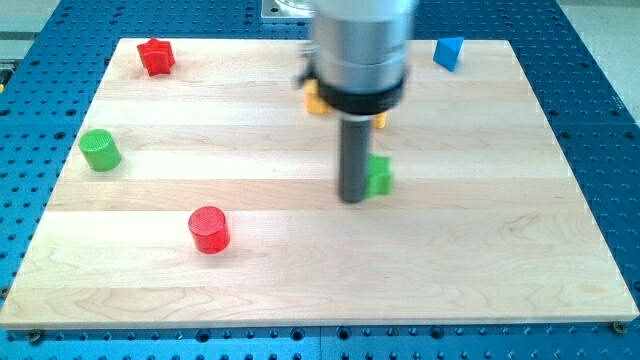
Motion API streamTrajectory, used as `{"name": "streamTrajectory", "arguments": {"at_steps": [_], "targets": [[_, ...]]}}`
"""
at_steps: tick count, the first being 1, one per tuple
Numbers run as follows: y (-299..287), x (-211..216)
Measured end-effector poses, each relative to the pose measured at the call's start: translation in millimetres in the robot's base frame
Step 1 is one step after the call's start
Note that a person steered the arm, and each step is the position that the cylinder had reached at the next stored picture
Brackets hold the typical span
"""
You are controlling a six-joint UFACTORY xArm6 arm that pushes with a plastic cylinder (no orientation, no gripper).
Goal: Move the heart at the bottom right of the board
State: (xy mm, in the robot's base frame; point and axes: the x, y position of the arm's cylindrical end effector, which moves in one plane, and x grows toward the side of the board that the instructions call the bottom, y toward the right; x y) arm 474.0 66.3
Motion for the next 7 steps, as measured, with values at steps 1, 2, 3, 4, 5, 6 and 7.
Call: {"name": "streamTrajectory", "arguments": {"at_steps": [1,2,3,4,5,6,7], "targets": [[29.2,-16.9],[57.8,-18.1],[125.4,-33.6],[105.3,-31.1],[73.2,-33.7],[72.1,-38.1],[72.1,-38.1]]}}
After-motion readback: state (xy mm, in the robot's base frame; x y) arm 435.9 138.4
